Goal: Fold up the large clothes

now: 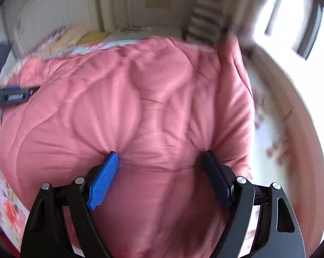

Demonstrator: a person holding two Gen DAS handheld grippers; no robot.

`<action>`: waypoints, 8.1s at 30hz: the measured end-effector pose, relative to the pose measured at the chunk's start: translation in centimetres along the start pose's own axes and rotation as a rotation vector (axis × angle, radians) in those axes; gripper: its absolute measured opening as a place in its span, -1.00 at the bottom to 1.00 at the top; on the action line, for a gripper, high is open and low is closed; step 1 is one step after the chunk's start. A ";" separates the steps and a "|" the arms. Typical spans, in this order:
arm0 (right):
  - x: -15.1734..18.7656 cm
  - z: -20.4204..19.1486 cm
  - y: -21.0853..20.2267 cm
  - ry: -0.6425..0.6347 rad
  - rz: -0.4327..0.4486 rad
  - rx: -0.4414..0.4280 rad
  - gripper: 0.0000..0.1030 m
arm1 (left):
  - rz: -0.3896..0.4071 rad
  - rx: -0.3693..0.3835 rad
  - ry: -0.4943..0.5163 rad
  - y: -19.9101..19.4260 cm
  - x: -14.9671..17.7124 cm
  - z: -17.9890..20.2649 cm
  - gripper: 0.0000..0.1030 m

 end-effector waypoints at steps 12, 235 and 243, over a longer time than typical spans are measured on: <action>4.6 -1.9 -1.4 -0.071 0.033 0.111 0.45 | 0.020 0.018 -0.005 0.5 -0.1 -0.5 0.96; -12.3 -1.2 -1.7 -0.086 0.039 0.203 0.90 | 0.143 0.158 -0.194 -7.0 -6.0 -13.7 0.92; -11.6 -1.7 -0.6 -0.099 0.007 0.171 0.90 | -0.005 0.169 -0.072 -1.0 -5.2 -8.1 0.96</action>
Point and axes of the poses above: each gripper's, at about its wrist camera, not at the fingertips, and y roughly the way its jaws point, z to its right, x to its underside, the point moved 6 cm from there along y, roughly the way its jaws point, and after that the axes turned 12 degrees about -z, right-handed, at the moved point
